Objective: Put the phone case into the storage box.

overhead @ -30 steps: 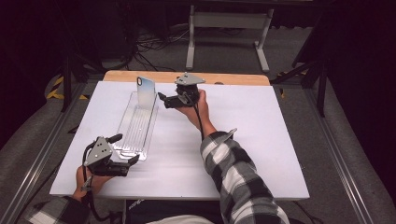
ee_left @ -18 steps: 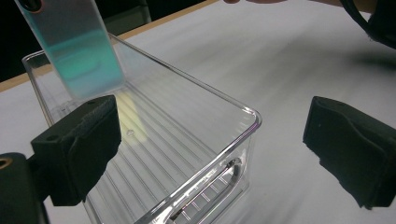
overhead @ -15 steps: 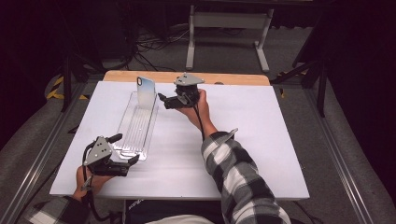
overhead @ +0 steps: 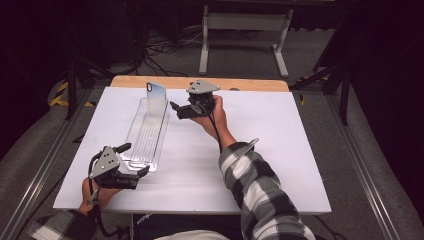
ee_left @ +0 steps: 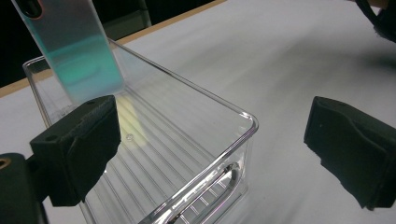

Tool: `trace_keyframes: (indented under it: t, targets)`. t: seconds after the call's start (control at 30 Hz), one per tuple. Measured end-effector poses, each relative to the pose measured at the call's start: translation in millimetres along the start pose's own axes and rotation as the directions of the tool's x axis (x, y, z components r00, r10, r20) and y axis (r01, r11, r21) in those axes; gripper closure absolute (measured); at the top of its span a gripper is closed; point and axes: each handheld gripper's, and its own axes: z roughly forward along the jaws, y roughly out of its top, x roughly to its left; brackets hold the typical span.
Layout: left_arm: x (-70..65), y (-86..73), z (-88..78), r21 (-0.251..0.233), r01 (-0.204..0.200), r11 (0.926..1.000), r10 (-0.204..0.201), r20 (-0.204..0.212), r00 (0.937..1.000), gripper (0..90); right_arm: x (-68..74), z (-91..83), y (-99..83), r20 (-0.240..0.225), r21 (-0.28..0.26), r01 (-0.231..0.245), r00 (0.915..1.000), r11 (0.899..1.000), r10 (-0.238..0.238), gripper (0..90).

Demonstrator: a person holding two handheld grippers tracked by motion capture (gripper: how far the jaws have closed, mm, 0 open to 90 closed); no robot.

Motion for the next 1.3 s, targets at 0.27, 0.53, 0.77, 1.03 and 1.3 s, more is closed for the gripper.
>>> trace_keyframes:
  t: [0.27,0.53,0.77,1.03,1.3]
  targets:
    - [-0.3,0.3,1.4,0.017,-0.011,0.9998,0.011,0.006,0.9999,4.5,-1.4,-9.7,0.2,-0.004,-0.007,0.004,1.0,1.0,-0.005,3.9]
    - [0.2,0.2,1.7,0.02,-0.01,0.9998,0.01,-0.004,0.9999,4.6,-3.6,-17.9,-1.5,-0.002,0.001,0.007,1.0,1.0,-0.007,3.8]
    - [-0.6,0.3,1.8,0.023,-0.016,0.9996,0.016,-0.006,0.9999,4.6,-5.9,-24.9,-1.4,0.012,0.003,0.015,0.9998,1.0,-0.015,3.9]
    - [-0.4,0.0,2.8,0.022,-0.011,0.9997,0.011,-0.009,0.9999,4.6,-7.4,-30.5,-5.7,0.014,0.016,0.014,0.9998,1.0,-0.014,3.9]
    - [0.0,-0.4,2.0,0.02,-0.015,0.9997,0.016,-0.012,0.9998,4.7,-4.4,-38.1,-5.8,0.015,0.015,0.036,0.9992,0.999,-0.036,4.2]
